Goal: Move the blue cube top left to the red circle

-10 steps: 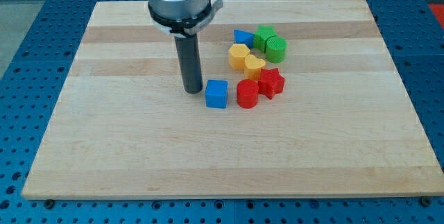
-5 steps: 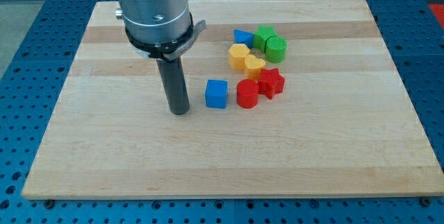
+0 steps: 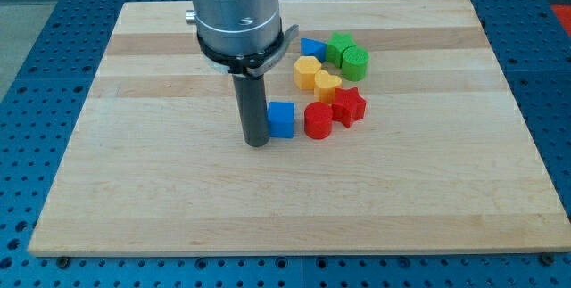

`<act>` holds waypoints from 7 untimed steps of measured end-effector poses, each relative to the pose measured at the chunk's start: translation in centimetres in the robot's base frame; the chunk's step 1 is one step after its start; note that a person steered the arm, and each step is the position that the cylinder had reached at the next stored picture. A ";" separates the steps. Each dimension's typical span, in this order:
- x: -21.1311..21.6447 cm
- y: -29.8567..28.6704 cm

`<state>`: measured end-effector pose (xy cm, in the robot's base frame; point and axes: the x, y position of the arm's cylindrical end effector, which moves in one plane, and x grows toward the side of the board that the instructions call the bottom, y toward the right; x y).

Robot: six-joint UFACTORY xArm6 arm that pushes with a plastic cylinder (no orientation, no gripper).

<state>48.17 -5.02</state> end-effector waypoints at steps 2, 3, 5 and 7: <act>-0.8 0.7; -0.9 0.7; -1.2 0.9; -1.2 1.6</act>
